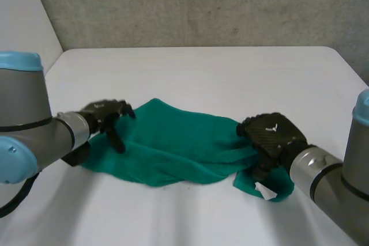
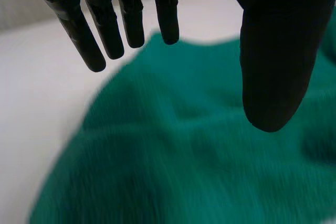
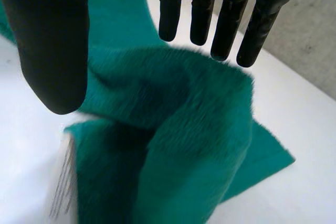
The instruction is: Fold the towel.
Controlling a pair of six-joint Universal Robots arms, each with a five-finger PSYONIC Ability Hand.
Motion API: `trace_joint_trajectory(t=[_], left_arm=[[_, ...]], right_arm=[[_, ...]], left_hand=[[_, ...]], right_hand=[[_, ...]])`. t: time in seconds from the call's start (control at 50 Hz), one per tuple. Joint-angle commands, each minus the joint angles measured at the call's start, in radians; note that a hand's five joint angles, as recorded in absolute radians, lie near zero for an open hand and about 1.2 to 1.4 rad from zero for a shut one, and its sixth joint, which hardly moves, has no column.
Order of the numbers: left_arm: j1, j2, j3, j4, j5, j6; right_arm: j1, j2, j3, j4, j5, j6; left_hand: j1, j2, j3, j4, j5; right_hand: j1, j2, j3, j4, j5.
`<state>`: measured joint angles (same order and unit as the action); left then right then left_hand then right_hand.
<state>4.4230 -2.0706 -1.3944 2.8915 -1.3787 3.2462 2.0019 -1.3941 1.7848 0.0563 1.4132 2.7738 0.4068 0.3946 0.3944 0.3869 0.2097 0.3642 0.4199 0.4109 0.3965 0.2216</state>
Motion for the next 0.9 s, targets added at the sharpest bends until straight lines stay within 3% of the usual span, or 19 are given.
trace_joint_trajectory(t=[0.02,0.08,0.3,0.46,0.74,0.9], left_arm=[[0.0,-0.071,0.003,-0.008,-0.031,0.115],[0.0,-0.083,0.006,0.009,-0.055,0.121],[0.0,-0.12,0.006,0.12,-0.137,0.129],[0.001,-0.114,0.0,0.124,-0.151,0.129],[0.024,-0.101,0.017,0.184,-0.192,0.13],[0.033,-0.118,0.037,0.204,-0.197,0.127]], right_arm=[[-0.014,0.003,0.07,-0.029,-0.007,-0.02],[-0.015,0.004,0.097,-0.047,-0.008,-0.02],[-0.012,0.006,0.14,-0.064,-0.011,-0.039],[-0.006,0.007,0.165,-0.065,-0.01,-0.082],[-0.008,-0.043,0.179,-0.036,-0.007,-0.083],[-0.008,0.046,0.182,-0.073,-0.003,-0.108]], left_hand=[[0.059,0.071,0.072,0.079,0.082],[0.062,0.074,0.075,0.082,0.085],[0.47,0.482,0.482,0.49,0.493],[0.977,0.99,0.99,0.997,1.0],[0.99,1.002,1.002,1.009,1.012],[0.99,1.002,1.002,1.009,1.012]], right_hand=[[0.055,0.0,0.009,0.023,0.024],[0.055,0.0,0.009,0.023,0.024],[0.1,0.044,0.053,0.067,0.068],[0.114,0.058,0.067,0.082,0.082],[0.146,0.091,0.1,0.114,0.115],[0.24,0.185,0.194,0.208,0.208]])
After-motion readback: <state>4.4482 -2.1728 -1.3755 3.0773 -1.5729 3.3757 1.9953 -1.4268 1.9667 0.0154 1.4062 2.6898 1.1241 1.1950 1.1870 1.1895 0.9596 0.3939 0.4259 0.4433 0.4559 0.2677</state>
